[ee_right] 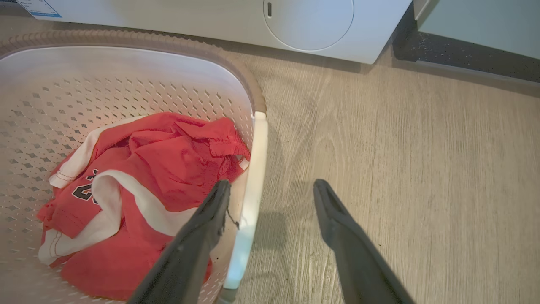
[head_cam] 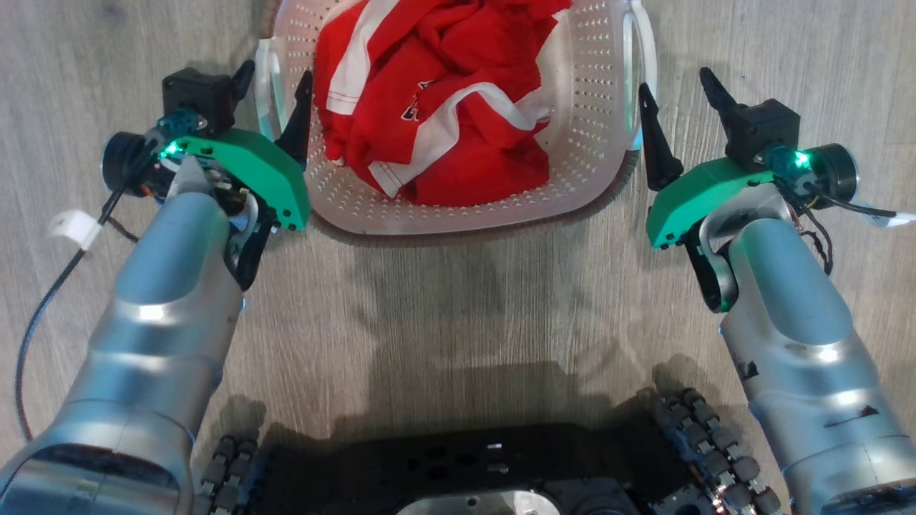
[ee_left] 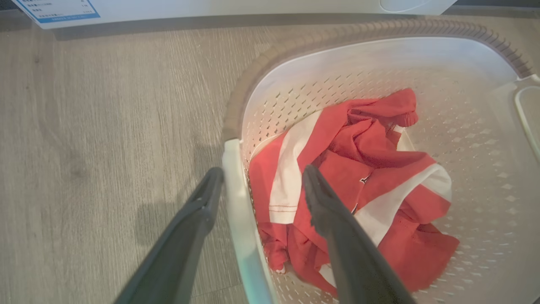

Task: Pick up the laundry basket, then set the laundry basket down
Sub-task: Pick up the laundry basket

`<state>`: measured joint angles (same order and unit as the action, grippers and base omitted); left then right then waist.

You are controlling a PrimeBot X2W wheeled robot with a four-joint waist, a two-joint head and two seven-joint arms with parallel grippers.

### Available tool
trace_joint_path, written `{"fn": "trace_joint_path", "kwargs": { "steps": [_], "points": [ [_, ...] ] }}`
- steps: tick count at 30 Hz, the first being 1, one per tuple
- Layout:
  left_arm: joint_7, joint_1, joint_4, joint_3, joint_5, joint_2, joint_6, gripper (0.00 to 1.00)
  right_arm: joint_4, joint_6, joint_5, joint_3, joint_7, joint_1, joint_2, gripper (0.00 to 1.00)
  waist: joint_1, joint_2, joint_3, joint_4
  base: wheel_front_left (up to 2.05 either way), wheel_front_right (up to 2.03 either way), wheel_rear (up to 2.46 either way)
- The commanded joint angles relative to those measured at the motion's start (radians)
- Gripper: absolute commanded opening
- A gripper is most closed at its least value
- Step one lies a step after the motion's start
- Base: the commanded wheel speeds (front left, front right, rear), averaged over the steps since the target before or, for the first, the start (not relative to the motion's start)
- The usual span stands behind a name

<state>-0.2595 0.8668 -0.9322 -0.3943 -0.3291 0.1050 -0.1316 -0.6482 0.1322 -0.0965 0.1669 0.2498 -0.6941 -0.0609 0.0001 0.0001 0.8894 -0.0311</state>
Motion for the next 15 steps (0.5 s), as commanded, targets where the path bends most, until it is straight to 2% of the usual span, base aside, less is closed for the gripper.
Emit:
{"fn": "trace_joint_path", "kwargs": {
  "steps": [1,15],
  "points": [
    [-0.002,-0.007,-0.007,0.002,-0.016,0.037,0.001,1.00,0.002,-0.002,-0.011,0.029,0.012,0.023,0.011,1.00,-0.0001,-0.0001,0.011,-0.005,0.00,0.00,0.00],
    [-0.002,0.056,-0.095,-0.050,-0.088,0.044,0.001,1.00,-0.098,-0.002,-0.046,0.104,0.012,-0.048,0.011,1.00,-0.0001,-0.0001,0.047,0.000,0.00,0.00,0.00]
  ]
}}
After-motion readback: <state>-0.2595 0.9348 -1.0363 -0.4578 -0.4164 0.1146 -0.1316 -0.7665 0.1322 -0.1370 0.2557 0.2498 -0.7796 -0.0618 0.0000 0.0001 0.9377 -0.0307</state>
